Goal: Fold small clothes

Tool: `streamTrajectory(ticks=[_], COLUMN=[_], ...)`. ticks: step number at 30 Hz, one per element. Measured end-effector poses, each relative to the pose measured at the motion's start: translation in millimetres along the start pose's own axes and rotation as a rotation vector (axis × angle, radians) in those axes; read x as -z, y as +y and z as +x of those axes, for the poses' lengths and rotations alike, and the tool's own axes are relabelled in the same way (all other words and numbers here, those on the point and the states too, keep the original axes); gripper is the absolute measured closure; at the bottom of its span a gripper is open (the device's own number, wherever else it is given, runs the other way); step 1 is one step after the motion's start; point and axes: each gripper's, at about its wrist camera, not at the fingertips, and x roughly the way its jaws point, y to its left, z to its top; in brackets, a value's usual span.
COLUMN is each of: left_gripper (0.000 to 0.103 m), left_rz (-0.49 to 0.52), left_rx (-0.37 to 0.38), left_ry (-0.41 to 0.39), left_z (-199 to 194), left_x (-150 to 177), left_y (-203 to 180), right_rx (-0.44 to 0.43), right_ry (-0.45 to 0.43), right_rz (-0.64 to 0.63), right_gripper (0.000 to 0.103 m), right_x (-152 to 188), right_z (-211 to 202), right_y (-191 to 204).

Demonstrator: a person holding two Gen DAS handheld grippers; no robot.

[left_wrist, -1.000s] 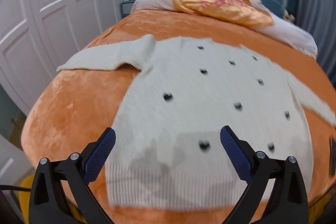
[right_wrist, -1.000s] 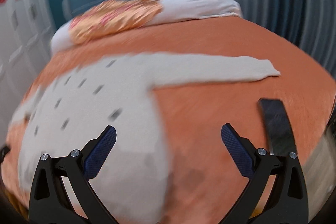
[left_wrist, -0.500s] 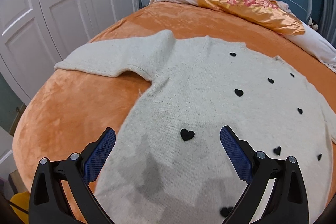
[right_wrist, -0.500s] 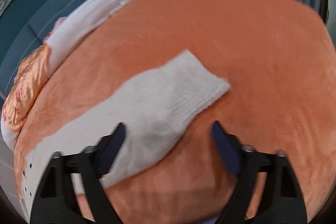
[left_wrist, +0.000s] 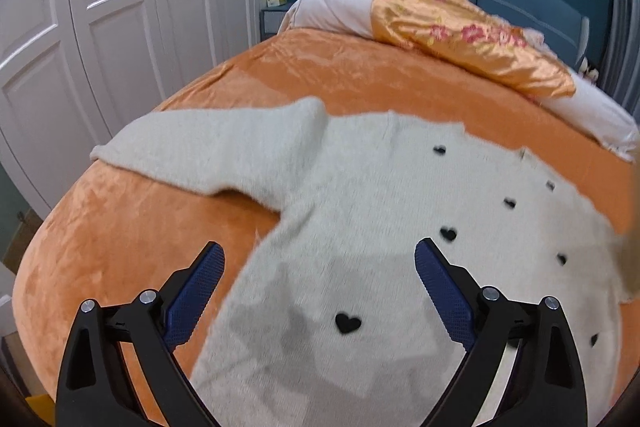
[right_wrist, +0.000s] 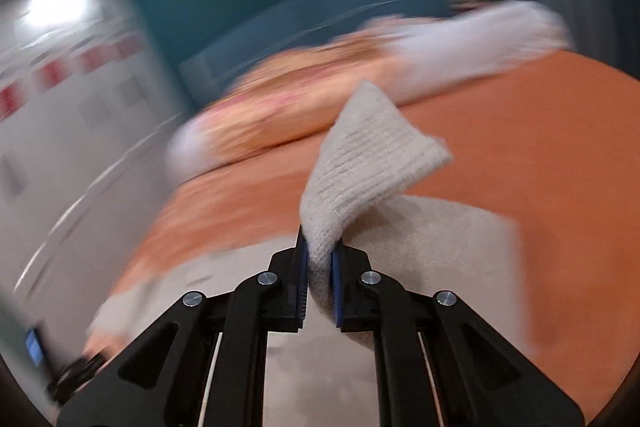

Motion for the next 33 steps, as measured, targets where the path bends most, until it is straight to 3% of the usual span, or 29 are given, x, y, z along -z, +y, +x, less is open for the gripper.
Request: streamTrajectory(ticks=[3, 4, 7, 9, 11, 13, 15, 18, 20, 22, 24, 25, 27, 30, 33], left_gripper=[0.008, 0.008, 0.008, 0.008, 0.008, 0.008, 0.008, 0.008, 0.011, 0.021, 0.047, 0.055, 0.092, 0.097, 0.097], left_rz=[-0.03, -0.042, -0.056, -0.059, -0.065, -0.067, -0.097, -0.184, -0.226, -0.233, -0.219, -0.211, -0.2, -0.168, -0.136], left_rx=[0.043, 0.069, 0.141, 0.17, 0.204, 0.219, 0.221, 0.283, 0.308, 0.315, 0.334, 0.334, 0.348, 0.361, 0.366], left_ry=[-0.003, 0.007, 0.057, 0.075, 0.096, 0.138, 0.188, 0.256, 0.275, 0.271, 0.272, 0.277, 0.265, 0.21, 0.083], left_z=[-0.1, 2.2, 14.8, 22.9, 34.5, 52.3, 71.0, 92.9, 99.9, 103.0, 106.9, 109.9, 112.6, 106.1, 83.2], left_x=[-8.0, -10.8, -14.5, -14.9, -14.5, -11.1, -6.0, 1.3, 3.1, 1.9, -0.2, -1.6, -4.7, -15.4, -34.5], left_y=[2.6, 2.7, -2.4, -5.6, -11.5, -21.6, -27.3, -31.2, -35.2, -40.7, -49.3, -51.6, -55.7, -57.8, -57.8], right_rx=[-0.106, -0.11, -0.058, -0.055, -0.045, -0.001, 0.079, 0.218, 0.303, 0.369, 0.411, 0.421, 0.447, 0.438, 0.367], right_ry=[0.138, 0.203, 0.344, 0.35, 0.318, 0.273, 0.231, 0.183, 0.163, 0.142, 0.127, 0.132, 0.161, 0.208, 0.058], right_rz=[-0.088, -0.109, -0.166, -0.169, -0.131, -0.092, -0.043, 0.022, 0.057, 0.11, 0.156, 0.17, 0.184, 0.197, 0.171], right_gripper=[0.09, 0.084, 0.082, 0.081, 0.067, 0.064, 0.064, 0.061, 0.054, 0.053, 0.053, 0.053, 0.054, 0.078, 0.087], right_x=[43.4, 64.1, 115.9, 129.9, 129.7, 129.8, 123.4, 112.6, 108.6, 101.7, 97.0, 95.7, 96.0, 97.8, 81.9], right_z=[71.8, 97.1, 141.8, 131.2, 110.6, 83.1, 50.6, 22.7, 15.8, 6.6, 6.1, 9.5, 20.7, 37.6, 17.8], right_y=[74.3, 90.7, 113.6, 114.4, 105.5, 88.5, 60.9, 13.1, -15.0, -42.3, -64.2, -74.0, -87.9, -98.8, -79.2])
